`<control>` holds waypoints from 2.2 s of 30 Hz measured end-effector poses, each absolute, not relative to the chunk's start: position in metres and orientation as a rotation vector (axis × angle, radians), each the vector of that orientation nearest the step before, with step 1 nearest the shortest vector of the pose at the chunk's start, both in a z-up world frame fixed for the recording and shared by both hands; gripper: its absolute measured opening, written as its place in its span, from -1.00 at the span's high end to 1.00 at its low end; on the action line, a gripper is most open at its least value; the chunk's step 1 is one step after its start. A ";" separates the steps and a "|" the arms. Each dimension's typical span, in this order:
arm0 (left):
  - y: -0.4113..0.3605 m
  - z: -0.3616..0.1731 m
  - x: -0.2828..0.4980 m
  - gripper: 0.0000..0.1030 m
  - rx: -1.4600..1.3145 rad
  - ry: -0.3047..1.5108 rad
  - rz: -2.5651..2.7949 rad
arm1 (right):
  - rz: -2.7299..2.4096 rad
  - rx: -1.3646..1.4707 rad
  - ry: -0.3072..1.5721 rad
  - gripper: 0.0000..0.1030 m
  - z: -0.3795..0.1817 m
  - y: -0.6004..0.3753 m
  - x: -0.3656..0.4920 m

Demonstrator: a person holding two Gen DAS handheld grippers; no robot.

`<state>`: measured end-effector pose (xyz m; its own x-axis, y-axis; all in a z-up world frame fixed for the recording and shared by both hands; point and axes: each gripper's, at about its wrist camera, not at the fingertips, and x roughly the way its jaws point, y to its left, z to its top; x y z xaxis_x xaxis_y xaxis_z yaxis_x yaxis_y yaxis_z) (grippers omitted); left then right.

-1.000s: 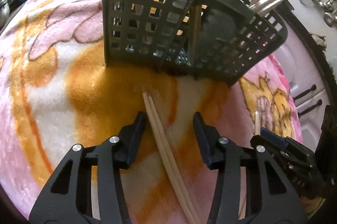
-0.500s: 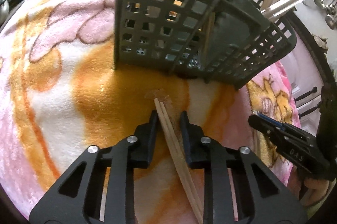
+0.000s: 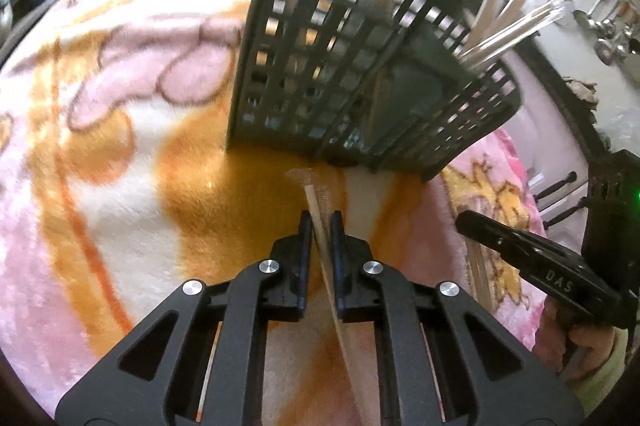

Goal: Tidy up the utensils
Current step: 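Close the left tool on a chopstick while the right tool grasps another, then lift the chopsticks and carry both tools over the green mesh caddy, then lower the chopsticks into the caddy with both tools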

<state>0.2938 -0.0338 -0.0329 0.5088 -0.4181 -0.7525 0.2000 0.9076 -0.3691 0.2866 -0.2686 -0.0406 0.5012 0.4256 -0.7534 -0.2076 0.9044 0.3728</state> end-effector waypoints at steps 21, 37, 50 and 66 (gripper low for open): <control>-0.010 0.101 0.274 0.98 -0.223 0.602 -0.386 | 0.507 0.173 0.539 0.89 0.085 -0.235 0.270; 0.000 0.194 0.290 0.98 -0.212 0.411 -0.387 | 0.479 0.206 0.349 0.89 0.160 -0.251 0.289; -0.008 0.194 0.319 0.98 -0.193 0.407 -0.357 | 0.425 0.213 0.286 0.89 0.181 -0.255 0.319; -0.020 0.173 0.342 0.98 -0.175 0.442 -0.366 | 0.394 0.219 0.285 0.89 0.172 -0.254 0.341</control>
